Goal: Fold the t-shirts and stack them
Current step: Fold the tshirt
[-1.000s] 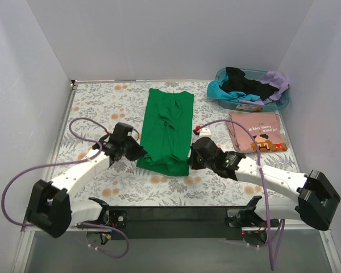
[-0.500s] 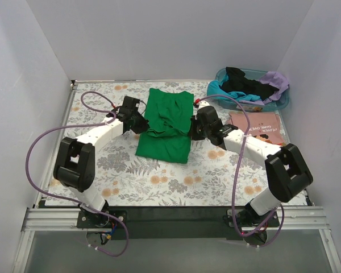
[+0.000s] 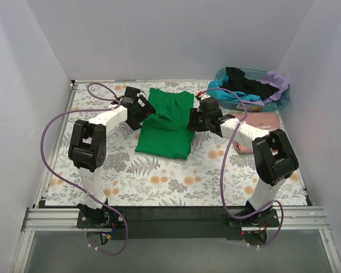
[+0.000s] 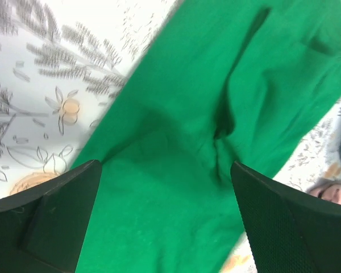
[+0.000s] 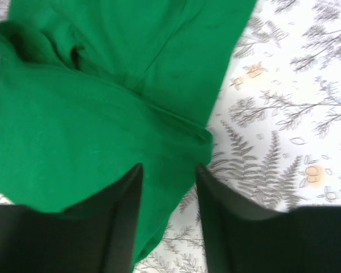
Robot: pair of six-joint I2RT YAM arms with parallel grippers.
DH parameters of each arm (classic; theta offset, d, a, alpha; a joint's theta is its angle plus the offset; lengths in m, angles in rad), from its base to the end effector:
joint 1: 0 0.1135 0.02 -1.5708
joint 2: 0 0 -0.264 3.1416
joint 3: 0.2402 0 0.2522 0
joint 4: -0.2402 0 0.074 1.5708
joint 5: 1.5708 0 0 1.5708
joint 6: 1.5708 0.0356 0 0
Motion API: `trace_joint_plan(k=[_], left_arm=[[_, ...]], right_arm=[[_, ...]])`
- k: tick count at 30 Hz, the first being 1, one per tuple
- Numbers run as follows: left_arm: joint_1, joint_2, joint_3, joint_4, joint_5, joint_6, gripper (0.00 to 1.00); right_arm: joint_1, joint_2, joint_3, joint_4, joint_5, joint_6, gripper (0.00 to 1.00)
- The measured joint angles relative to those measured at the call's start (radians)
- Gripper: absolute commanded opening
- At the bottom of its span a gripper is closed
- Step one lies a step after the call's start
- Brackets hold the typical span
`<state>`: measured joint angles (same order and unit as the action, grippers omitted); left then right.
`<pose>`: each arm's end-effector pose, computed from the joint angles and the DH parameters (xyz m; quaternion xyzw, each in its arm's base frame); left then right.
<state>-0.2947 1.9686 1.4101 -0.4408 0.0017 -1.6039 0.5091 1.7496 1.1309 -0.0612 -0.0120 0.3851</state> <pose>0.4029 -0.1224 0.1858 -0.5840 0.7613 -0.2296 0.1635 0.3373 0.1888 0.2112 -0.0585 0.9005 0.1912 0.3862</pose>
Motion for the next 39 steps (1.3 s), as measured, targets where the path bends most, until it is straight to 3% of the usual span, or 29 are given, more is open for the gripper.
trace_joint_plan(k=[1,2,3,8,14,18,24,31,33,34,37,38,39], left_arm=[[0.006,0.003,0.017,-0.006,0.005,0.003,0.98],[0.012,0.005,0.034,-0.013,0.01,0.011,0.98],[0.013,0.003,0.046,-0.018,0.011,0.016,0.98],[0.025,-0.082,-0.014,-0.008,0.01,0.032,0.98],[0.024,-0.36,-0.359,0.028,0.037,0.024,0.98],[0.02,-0.447,-0.536,0.052,0.06,0.01,0.94],[0.016,-0.443,-0.621,0.099,0.09,-0.007,0.66],[0.016,-0.402,-0.652,0.198,0.156,-0.022,0.32],[0.016,-0.392,-0.659,0.217,0.167,-0.026,0.18],[0.016,-0.388,-0.663,0.225,0.171,-0.028,0.0],[0.016,-0.381,-0.676,0.243,0.176,-0.03,0.0],[0.016,-0.382,-0.681,0.251,0.177,-0.031,0.0],[0.016,-0.387,-0.687,0.259,0.178,-0.032,0.0]], right_arm=[[-0.004,0.002,0.01,-0.008,0.01,-0.007,0.66],[-0.006,0.002,0.019,-0.014,0.017,-0.01,0.93],[-0.007,0.0,0.029,-0.018,0.021,-0.008,0.98],[-0.007,-0.061,0.008,-0.019,0.008,-0.024,0.99],[0.07,-0.273,-0.212,-0.011,-0.018,0.008,0.98],[0.142,-0.358,-0.365,0.01,-0.056,0.076,0.97],[0.151,-0.37,-0.494,0.063,-0.069,0.187,0.78],[0.15,-0.301,-0.498,0.177,-0.086,0.243,0.66],[0.15,-0.274,-0.498,0.207,-0.104,0.252,0.55],[0.15,-0.261,-0.498,0.221,-0.113,0.258,0.44],[0.15,-0.241,-0.5,0.247,-0.128,0.272,0.28],[0.15,-0.237,-0.504,0.258,-0.133,0.275,0.08],[0.15,-0.236,-0.509,0.267,-0.137,0.272,0.01]])
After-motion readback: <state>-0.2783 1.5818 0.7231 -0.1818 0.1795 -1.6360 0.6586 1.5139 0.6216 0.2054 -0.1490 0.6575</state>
